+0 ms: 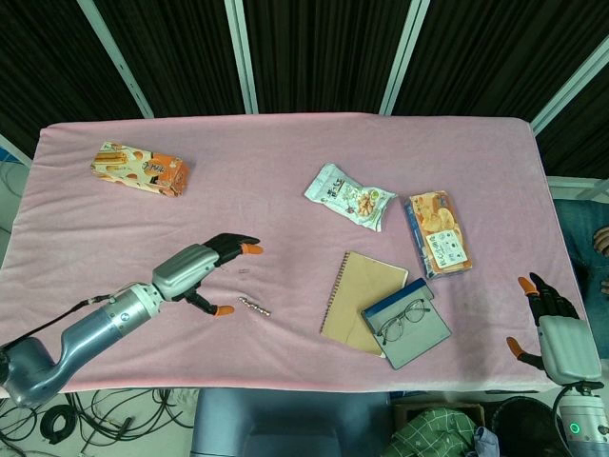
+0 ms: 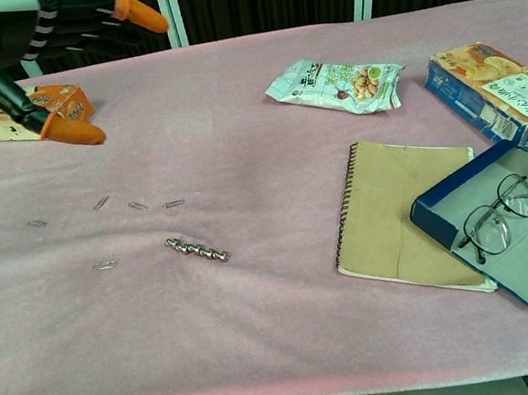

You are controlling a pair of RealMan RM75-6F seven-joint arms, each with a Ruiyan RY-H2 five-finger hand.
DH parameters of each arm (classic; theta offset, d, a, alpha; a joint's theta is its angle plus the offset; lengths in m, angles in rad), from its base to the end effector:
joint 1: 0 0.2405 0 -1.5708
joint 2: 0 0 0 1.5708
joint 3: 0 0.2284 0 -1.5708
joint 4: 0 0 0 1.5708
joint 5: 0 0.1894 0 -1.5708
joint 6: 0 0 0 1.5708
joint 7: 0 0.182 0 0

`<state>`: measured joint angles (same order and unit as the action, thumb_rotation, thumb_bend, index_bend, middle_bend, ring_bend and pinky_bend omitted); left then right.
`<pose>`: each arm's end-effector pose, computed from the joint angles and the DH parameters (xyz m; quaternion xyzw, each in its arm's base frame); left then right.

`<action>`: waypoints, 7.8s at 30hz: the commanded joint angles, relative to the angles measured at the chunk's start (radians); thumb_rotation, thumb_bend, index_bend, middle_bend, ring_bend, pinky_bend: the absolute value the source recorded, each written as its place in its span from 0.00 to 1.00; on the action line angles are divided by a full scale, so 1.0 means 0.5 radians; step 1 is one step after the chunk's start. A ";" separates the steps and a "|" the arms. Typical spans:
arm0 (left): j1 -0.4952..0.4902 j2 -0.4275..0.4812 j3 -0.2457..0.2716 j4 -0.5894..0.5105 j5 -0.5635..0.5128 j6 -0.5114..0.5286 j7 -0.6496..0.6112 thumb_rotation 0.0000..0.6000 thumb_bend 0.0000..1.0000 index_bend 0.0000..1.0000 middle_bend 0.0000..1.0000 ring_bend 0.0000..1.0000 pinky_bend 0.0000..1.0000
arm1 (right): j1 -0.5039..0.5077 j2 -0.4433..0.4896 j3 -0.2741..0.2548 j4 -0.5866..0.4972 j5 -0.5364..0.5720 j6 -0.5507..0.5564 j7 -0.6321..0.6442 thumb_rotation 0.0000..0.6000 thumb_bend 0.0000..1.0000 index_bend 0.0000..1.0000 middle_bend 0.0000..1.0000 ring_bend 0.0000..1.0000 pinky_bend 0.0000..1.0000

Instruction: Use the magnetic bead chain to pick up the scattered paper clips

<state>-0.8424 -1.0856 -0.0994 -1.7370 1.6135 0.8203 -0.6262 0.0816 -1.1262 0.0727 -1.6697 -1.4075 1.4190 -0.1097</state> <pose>-0.0702 0.3234 0.0606 -0.7518 -0.4795 -0.4257 0.1536 -0.2847 -0.2169 0.1567 0.5859 -0.4104 0.3472 0.6064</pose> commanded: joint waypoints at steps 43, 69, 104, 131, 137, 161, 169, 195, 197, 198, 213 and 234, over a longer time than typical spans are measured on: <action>0.144 -0.586 0.081 0.422 -0.643 -0.042 1.545 1.00 0.22 0.38 0.08 0.00 0.00 | -0.022 0.038 0.000 -0.029 0.002 0.021 0.057 1.00 0.16 0.00 0.01 0.08 0.17; 0.048 -0.933 0.081 0.558 -0.954 -0.062 2.011 1.00 0.36 0.48 0.10 0.00 0.00 | -0.022 0.044 0.009 -0.026 0.021 0.015 0.077 1.00 0.16 0.00 0.01 0.08 0.17; 0.052 -1.037 0.111 0.676 -1.012 -0.033 2.096 1.00 0.38 0.51 0.11 0.00 0.00 | -0.025 0.043 0.017 -0.034 0.042 0.015 0.073 1.00 0.16 0.00 0.01 0.08 0.17; 0.050 -1.097 0.107 0.742 -1.012 -0.022 2.113 1.00 0.41 0.54 0.11 0.00 0.00 | -0.022 0.045 0.014 -0.037 0.043 0.004 0.067 1.00 0.16 0.00 0.01 0.08 0.17; 0.057 -1.093 0.098 0.737 -0.996 0.000 2.098 1.00 0.42 0.54 0.11 0.00 0.00 | -0.022 0.045 0.015 -0.038 0.047 0.005 0.066 1.00 0.16 0.00 0.01 0.08 0.17; 0.042 -1.023 0.042 0.742 -0.757 0.150 2.045 1.00 0.44 0.54 0.11 0.00 0.00 | -0.023 0.045 0.015 -0.046 0.049 0.005 0.064 1.00 0.16 0.00 0.01 0.08 0.17; 0.051 -1.028 0.045 0.778 -0.657 0.220 2.019 1.00 0.44 0.55 0.11 0.00 0.00 | -0.022 0.045 0.014 -0.045 0.046 0.003 0.069 1.00 0.16 0.00 0.01 0.08 0.17; 0.001 -1.057 -0.048 0.890 -0.669 0.215 2.069 1.00 0.44 0.55 0.11 0.00 0.00 | -0.022 0.045 0.015 -0.045 0.049 0.001 0.073 1.00 0.16 0.00 0.01 0.08 0.17; 0.004 -1.057 -0.046 0.892 -0.671 0.216 2.071 1.00 0.44 0.55 0.11 0.00 0.00 | -0.022 0.045 0.015 -0.044 0.050 0.001 0.074 1.00 0.16 0.00 0.01 0.08 0.17; 0.005 -1.056 -0.046 0.892 -0.672 0.216 2.072 1.00 0.44 0.55 0.11 0.00 0.00 | -0.022 0.045 0.015 -0.044 0.049 0.000 0.074 1.00 0.16 0.00 0.01 0.08 0.17; 0.059 -0.901 -0.088 0.777 -0.710 0.294 2.069 1.00 0.44 0.55 0.11 0.00 0.00 | -0.023 0.044 0.012 -0.047 0.046 0.003 0.066 1.00 0.16 0.00 0.01 0.08 0.17; 0.140 -0.826 0.002 0.779 -0.729 0.241 2.000 1.00 0.44 0.55 0.11 0.00 0.00 | -0.022 0.044 0.014 -0.047 0.049 0.003 0.061 1.00 0.16 0.00 0.01 0.08 0.17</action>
<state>-0.7747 -1.4998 -0.0999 -1.3449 1.2506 0.9394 0.3701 0.0706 -1.1044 0.0797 -1.6932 -1.3827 1.4203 -0.0793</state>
